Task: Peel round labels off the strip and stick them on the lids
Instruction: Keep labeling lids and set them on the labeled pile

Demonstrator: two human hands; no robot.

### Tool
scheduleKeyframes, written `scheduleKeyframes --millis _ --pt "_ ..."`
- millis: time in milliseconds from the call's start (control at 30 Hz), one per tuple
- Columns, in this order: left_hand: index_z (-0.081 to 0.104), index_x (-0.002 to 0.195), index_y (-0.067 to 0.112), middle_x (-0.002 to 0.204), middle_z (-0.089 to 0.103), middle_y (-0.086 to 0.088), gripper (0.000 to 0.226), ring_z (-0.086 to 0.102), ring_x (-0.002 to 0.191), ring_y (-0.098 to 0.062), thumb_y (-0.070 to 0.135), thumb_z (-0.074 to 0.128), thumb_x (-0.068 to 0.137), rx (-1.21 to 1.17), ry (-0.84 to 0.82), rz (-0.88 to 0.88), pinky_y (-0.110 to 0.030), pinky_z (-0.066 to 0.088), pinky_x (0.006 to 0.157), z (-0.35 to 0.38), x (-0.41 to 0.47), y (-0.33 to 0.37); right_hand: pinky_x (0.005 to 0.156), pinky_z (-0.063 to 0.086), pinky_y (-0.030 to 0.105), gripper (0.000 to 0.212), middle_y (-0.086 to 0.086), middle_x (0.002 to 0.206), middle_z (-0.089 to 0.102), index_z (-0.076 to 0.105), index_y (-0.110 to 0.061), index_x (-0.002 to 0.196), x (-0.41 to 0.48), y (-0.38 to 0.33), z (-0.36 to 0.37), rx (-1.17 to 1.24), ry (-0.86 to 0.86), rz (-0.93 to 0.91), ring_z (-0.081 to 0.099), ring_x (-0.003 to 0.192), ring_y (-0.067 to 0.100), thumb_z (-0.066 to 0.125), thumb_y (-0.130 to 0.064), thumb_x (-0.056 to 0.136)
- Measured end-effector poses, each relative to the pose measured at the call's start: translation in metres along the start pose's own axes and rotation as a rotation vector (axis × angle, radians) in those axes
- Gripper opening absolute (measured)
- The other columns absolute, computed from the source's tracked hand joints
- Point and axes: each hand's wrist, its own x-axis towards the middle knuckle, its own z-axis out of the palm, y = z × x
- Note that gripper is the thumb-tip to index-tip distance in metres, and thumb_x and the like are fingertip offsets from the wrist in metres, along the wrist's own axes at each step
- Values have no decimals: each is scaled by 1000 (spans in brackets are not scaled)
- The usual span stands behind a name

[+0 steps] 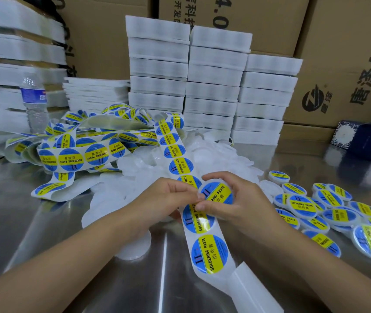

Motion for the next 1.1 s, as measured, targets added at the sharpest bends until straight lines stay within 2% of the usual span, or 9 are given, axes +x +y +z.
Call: scheduleKeyframes --millis 100,167,267,367,500,633,833,967,1100 --pt "77 71 26 75 73 -2 9 67 71 -18 35 73 72 -25 10 -13 -34 47 76 0 0 1 66 57 21 34 -14 80 70 66 -45 85 1 0 1 58 0 -15 67 73 4 71 -57 54" --pt "77 80 19 86 75 -11 23 69 81 -30 38 75 67 -55 17 -23 -41 50 84 0 0 1 64 58 24 28 -14 79 70 66 -48 83 1 0 1 68 14 -17 68 73 6 67 -58 57" --pt "73 92 8 98 72 -20 30 67 96 -42 35 66 80 -80 57 -62 -48 49 93 -1 2 0 62 58 27 23 -16 77 69 69 -44 78 2 0 1 49 43 -12 67 73 7 60 -59 64" --pt "75 88 9 99 71 -22 22 68 91 -39 27 64 85 -78 83 -78 -47 51 91 -2 4 -2 58 57 28 17 -9 76 69 70 -38 79 0 -2 -1 40 59 5 66 69 11 56 -47 81" --pt "79 82 24 94 75 -7 14 71 87 -19 14 69 83 -50 169 5 -31 56 85 -3 7 -4 42 43 17 36 3 63 66 73 -26 79 1 -8 -10 47 120 -2 55 48 7 50 -54 75" --pt "66 105 35 108 69 7 42 68 89 -3 -1 66 83 -53 262 112 -22 55 84 -8 10 -3 46 44 24 26 0 53 61 70 -25 69 9 -4 -30 -185 306 20 48 40 4 57 -40 87" --pt "60 121 28 111 68 8 46 67 95 -6 0 65 85 -61 277 99 -29 54 89 -9 11 -5 51 36 32 49 -1 44 51 60 -17 55 16 18 -79 -713 459 185 54 54 25 54 -54 86" --pt "60 122 27 110 68 9 46 68 94 -6 0 65 84 -77 276 84 -27 54 87 -10 12 -4 44 26 28 67 4 38 36 33 -13 41 15 29 -101 -869 430 346 40 43 26 50 -58 87" --pt "60 112 34 112 68 6 43 68 93 -7 1 66 84 -55 297 89 -25 55 84 -9 10 -2 46 30 26 65 3 42 39 39 -13 44 13 37 -117 -958 307 596 43 45 24 52 -62 84"
